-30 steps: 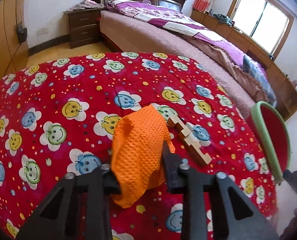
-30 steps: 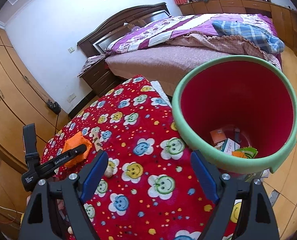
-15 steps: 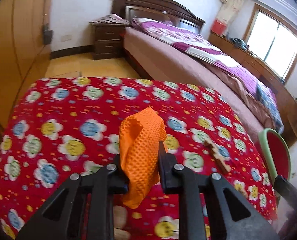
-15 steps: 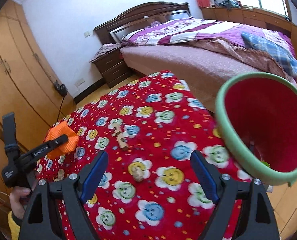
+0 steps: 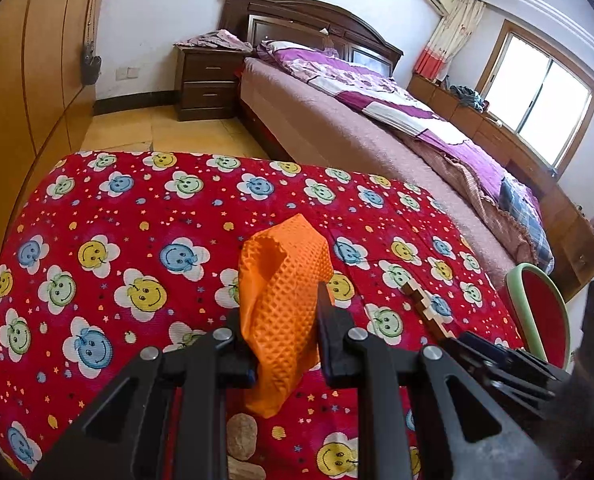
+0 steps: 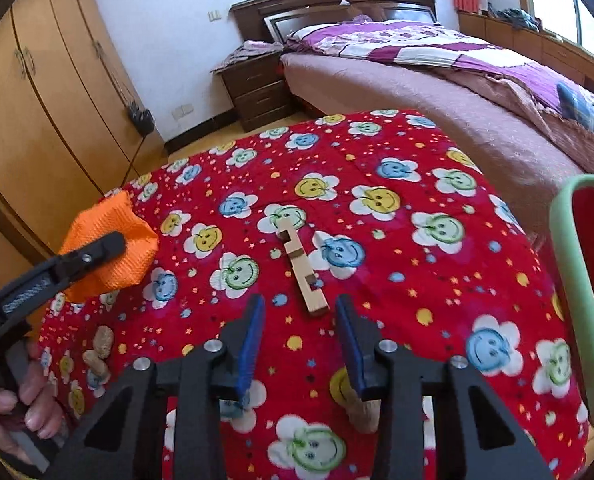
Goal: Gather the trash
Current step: 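Grasp the light wooden stick with the right tool while the left tool holds the mesh net, then carry the mesh net and wooden stick over the bucket with both tools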
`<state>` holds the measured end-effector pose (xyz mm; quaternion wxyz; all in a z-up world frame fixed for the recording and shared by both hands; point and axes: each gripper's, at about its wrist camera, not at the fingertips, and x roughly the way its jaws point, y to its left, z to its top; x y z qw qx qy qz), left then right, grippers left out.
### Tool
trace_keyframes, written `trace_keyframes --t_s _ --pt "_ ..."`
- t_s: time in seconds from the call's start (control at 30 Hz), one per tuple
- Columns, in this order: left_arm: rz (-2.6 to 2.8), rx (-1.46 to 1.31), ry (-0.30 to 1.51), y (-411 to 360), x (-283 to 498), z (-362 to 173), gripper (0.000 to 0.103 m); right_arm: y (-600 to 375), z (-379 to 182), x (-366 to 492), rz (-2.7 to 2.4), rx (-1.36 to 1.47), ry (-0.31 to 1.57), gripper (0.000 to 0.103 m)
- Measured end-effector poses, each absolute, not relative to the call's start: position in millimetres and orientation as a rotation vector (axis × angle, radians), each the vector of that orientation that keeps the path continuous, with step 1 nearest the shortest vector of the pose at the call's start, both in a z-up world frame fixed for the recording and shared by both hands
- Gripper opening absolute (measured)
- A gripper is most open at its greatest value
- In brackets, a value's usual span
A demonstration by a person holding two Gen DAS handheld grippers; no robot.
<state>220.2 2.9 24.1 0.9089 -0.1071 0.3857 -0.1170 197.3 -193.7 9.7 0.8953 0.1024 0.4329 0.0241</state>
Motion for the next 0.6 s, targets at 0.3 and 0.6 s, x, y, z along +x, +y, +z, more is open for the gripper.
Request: trace_keyframes --t_s 0.3,0.6 --pt "-0.263 -0.226 0.788 1 215 25 0.022 -185 0 205 0.035 0.161 0.909 0.013" --pt "-0.298 -0.21 0.765 -7 205 31 0.022 -187 24 181 0.039 0.194 0.82 0.013"
